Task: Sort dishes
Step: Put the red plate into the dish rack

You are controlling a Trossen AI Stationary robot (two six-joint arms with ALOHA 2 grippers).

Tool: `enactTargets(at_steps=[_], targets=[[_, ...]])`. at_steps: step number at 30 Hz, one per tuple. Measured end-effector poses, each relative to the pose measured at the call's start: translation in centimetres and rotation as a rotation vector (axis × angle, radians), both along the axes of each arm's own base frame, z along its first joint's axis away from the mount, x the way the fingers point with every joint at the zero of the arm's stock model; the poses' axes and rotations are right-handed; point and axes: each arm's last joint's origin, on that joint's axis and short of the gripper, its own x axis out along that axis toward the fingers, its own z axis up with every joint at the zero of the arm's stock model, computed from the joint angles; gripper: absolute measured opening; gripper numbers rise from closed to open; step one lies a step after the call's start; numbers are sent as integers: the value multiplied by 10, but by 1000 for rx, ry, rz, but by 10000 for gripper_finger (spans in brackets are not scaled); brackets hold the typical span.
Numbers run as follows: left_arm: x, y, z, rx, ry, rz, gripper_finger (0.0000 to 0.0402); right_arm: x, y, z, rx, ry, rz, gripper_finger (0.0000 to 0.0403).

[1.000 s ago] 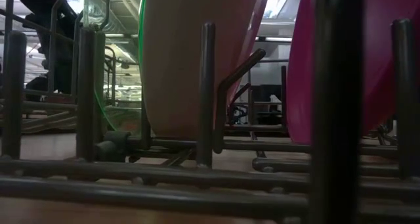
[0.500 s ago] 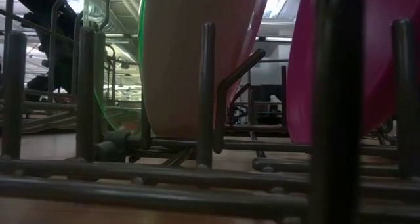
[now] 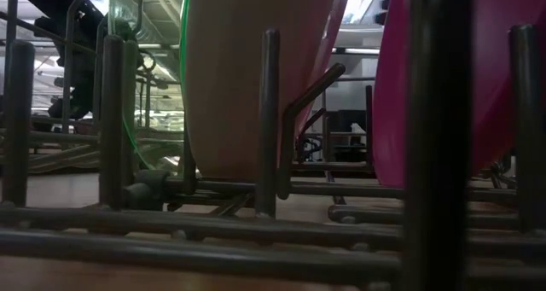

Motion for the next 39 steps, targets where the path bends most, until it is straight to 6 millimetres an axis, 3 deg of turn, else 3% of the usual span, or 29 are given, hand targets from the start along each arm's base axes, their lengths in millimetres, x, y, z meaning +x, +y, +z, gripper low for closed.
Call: enactTargets(at_steps=[5, 9, 17, 23, 30, 39], targets=[[7, 0, 2, 44, -32, -36, 1, 39, -23, 11, 10, 141, 53, 154], [12, 2, 5, 99, -73, -53, 0, 74, -54, 10, 62, 229, 117, 154], [22, 5, 10, 177, -142, -84, 0, 137, -117, 3, 128, 266, 272, 154], [28, 4, 12, 216, -180, -118, 0, 172, -152, -1, 157, 252, 320, 154], [34, 2, 15, 258, -216, -157, 0, 197, -164, -14, 176, 269, 345, 154], [45, 3, 23, 352, -294, -185, 0, 202, -166, -39, 233, 355, 337, 154]])
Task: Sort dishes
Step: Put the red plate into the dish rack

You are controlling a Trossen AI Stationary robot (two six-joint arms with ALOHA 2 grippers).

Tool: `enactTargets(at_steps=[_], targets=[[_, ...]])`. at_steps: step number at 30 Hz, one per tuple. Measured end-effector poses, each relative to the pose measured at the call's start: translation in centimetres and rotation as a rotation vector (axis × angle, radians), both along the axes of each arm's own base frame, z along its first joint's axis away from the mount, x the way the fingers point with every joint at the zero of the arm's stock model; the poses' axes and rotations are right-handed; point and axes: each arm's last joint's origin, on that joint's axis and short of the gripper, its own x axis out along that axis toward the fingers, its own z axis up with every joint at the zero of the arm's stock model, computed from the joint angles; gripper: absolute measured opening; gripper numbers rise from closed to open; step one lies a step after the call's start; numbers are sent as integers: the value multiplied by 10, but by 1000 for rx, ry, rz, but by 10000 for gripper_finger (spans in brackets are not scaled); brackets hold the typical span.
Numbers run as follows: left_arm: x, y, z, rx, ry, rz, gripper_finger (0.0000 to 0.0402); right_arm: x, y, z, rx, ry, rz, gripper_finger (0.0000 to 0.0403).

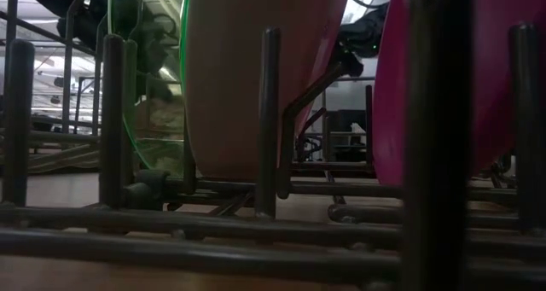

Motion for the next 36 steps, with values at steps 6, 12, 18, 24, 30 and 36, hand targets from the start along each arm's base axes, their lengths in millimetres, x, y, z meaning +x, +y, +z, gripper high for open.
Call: enactTargets(at_steps=[6, 12, 18, 24, 30, 36], targets=[[3, -4, 1, 6, -8, -28, 0, -2, 0, -8, 10, 72, -32, 154], [7, -7, 1, 20, -8, -46, 0, -2, 3, -10, 17, 94, -30, 154], [12, -8, 6, 64, -55, -56, 0, 3, 15, -10, 10, 95, -6, 154], [15, -8, 9, 83, -84, -60, 0, 9, 27, -10, -29, 105, -26, 154], [14, -8, 9, 83, -84, -60, 0, 11, 32, -10, -41, 111, -30, 154], [14, -8, 9, 89, -83, -64, 0, 11, 33, -10, -33, 116, -43, 154]])
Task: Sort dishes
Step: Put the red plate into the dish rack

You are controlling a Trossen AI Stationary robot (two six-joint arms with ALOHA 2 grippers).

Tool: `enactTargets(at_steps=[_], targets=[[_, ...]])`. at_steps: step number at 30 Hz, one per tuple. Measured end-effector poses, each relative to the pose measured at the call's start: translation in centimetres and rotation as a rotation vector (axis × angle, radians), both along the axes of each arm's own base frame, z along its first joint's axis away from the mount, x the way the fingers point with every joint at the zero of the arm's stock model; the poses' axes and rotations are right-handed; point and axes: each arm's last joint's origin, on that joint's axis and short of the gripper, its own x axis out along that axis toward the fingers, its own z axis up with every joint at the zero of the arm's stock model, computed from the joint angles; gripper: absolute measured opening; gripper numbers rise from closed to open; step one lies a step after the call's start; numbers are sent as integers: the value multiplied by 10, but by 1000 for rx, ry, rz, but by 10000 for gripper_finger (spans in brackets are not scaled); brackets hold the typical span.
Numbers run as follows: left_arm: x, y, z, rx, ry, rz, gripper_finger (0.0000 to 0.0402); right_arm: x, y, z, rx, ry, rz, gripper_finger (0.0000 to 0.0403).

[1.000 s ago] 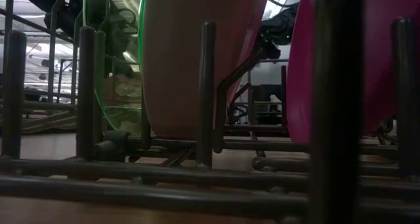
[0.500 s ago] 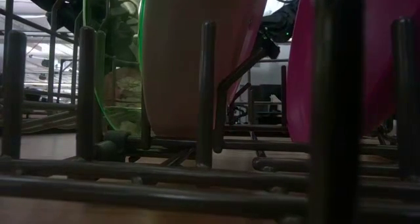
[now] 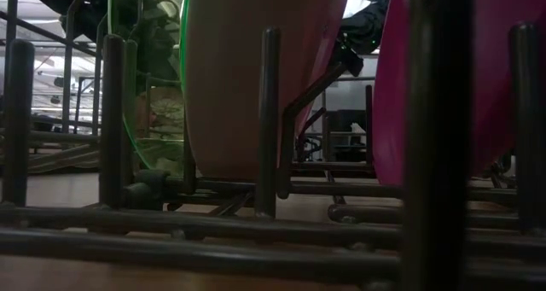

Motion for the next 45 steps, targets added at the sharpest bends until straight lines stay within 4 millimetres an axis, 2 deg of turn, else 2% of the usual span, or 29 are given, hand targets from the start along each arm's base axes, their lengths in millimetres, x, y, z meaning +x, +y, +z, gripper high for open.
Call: enactTargets(at_steps=[15, 24, 31, 39, 45], targets=[[6, -9, 0, 61, 12, -55, 0, -2, 2, -4, 41, 70, -54, 154], [13, -7, 11, 131, -99, -57, 0, 1, 9, -5, -2, 80, -82, 154], [14, -7, 13, 143, -116, -63, 0, 3, 11, -3, -41, 52, -54, 154], [17, -9, 15, 155, -142, -79, 0, 9, 10, 7, -62, -80, -15, 154], [17, -10, 15, 150, -135, -80, 0, 11, 11, 6, -87, -84, -39, 154]])
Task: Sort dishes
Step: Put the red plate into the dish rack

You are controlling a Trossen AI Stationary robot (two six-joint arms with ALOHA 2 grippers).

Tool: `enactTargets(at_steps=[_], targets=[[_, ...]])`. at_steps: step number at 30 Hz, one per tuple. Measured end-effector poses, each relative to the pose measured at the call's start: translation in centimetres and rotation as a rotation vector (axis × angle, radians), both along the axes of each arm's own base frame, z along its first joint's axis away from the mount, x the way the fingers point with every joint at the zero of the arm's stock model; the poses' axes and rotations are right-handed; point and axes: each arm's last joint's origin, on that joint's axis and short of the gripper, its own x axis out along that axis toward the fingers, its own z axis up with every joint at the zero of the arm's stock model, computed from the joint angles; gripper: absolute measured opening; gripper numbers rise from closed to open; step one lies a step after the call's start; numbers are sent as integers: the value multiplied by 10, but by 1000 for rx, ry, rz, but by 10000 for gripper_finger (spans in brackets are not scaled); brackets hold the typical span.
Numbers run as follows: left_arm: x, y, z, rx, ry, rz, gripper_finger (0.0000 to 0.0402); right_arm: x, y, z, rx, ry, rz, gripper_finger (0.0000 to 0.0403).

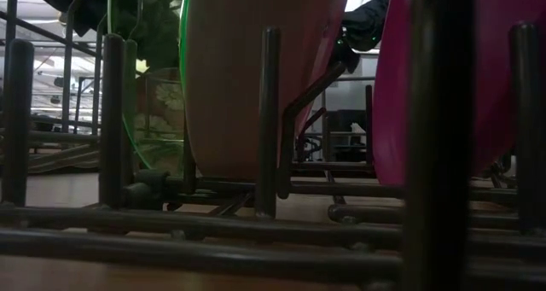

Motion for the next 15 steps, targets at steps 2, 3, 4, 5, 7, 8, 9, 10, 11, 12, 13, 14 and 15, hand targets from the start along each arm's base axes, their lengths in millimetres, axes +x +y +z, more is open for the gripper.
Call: enactTargets(at_steps=[2, 3, 4, 5, 7, 8, 9, 10, 11, 12, 13, 14, 15], targets=[[0, 0, 0, 0, 1, -2, 0, 3, 3, -4, -4, 0, 3, 154], [0, -1, 0, -1, 3, -4, 0, 5, 4, -8, -3, 3, 7, 154], [0, -1, 0, -1, 4, -5, 0, 7, 5, -13, 0, 8, 13, 154], [1, -1, 0, -1, 4, -6, 0, 9, 8, -19, 8, 22, 21, 154], [1, -2, 0, -3, 4, -7, 0, 13, 9, -29, 25, 34, 22, 154], [1, -2, -1, -7, 6, -8, 0, 14, 10, -33, 34, 35, 22, 154], [1, -3, -1, -7, 6, -10, 0, 16, 10, -36, 46, 33, 18, 154], [1, -3, -1, -7, 6, -12, 0, 17, 9, -39, 52, 29, 14, 154], [1, -3, -1, -7, 6, -13, 0, 18, 9, -42, 59, 31, 14, 154], [1, -3, -1, -6, 6, -15, 0, 19, 8, -45, 62, 27, 18, 153], [2, -4, -1, -6, 6, -17, 0, 20, 8, -47, 67, 26, 23, 151], [2, -4, -1, -7, 6, -18, 0, 20, 8, -48, 71, 28, 29, 147], [2, -4, -1, -7, 6, -17, 0, 20, 8, -48, 72, 22, 33, 140]])
